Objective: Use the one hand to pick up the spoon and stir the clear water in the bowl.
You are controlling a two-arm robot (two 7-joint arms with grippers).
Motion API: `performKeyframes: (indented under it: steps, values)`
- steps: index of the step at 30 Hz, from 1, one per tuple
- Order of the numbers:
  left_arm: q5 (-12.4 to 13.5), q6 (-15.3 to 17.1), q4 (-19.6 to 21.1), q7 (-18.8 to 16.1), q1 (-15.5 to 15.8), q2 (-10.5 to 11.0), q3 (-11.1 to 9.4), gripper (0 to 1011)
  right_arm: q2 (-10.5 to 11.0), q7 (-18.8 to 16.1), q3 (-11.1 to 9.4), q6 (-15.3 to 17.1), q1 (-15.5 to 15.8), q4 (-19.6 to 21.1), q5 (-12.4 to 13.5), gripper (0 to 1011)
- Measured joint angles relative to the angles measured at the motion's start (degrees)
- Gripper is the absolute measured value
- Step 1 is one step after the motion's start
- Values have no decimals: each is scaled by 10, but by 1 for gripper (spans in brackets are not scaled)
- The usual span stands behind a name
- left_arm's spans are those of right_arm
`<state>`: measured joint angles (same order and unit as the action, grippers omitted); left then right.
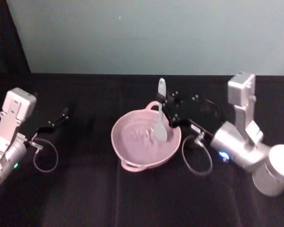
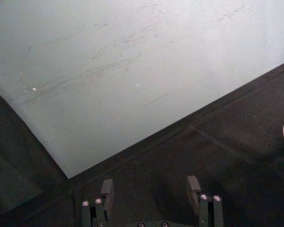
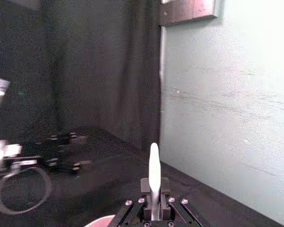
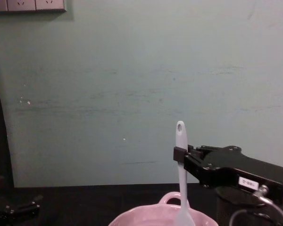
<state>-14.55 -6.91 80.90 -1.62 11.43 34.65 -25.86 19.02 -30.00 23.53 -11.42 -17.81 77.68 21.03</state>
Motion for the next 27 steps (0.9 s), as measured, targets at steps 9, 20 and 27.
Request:
performKeyframes:
  steps: [9,20,27]
  values:
    - [0,0,0,0,0,0,0,1011,24,-30,17,16,59,89,31,110]
    - [0,0,0,0,0,0,0,1011,-30,-19,55,-1,24,30,17,110]
    - [0,0,0,0,0,0,0,1011,-63,7,53,-46,-11,-39,-17,110]
